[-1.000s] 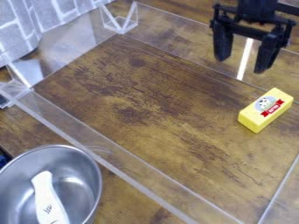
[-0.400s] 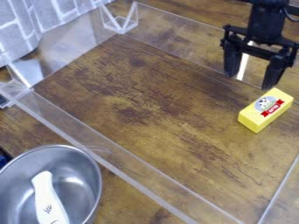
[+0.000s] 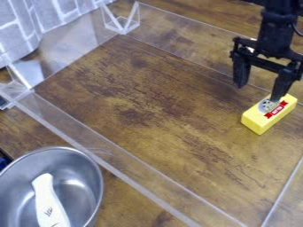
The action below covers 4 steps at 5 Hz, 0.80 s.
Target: Move the yellow butter to the right side of the table
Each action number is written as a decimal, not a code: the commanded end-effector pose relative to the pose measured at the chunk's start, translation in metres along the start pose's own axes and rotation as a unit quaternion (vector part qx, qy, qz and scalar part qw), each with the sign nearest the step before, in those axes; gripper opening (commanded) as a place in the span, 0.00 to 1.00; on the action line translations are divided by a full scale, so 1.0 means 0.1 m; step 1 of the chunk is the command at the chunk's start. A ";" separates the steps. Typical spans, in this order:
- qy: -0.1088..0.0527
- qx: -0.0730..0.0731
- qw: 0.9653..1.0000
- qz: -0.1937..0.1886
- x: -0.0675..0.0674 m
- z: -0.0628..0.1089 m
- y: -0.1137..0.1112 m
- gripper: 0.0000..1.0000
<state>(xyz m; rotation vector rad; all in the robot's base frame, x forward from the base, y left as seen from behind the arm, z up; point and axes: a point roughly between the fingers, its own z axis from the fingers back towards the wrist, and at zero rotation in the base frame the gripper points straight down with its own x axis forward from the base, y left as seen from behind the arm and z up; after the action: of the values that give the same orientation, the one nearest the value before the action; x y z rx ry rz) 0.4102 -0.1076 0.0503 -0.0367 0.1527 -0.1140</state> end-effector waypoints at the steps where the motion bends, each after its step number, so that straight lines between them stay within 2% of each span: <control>1: -0.052 -0.004 0.999 -0.010 -0.07 0.44 -0.01 1.00; 2: -0.069 -0.005 0.998 -0.009 -0.18 0.66 0.06 1.00; 3: -0.087 -0.001 0.996 -0.003 -0.33 0.94 0.18 1.00; 4: -0.088 0.002 0.996 -0.007 -0.25 0.86 0.13 1.00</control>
<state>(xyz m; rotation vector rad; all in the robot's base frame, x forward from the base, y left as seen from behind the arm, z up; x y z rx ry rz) 0.3973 -0.0845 0.1164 -0.0402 0.0441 -0.1102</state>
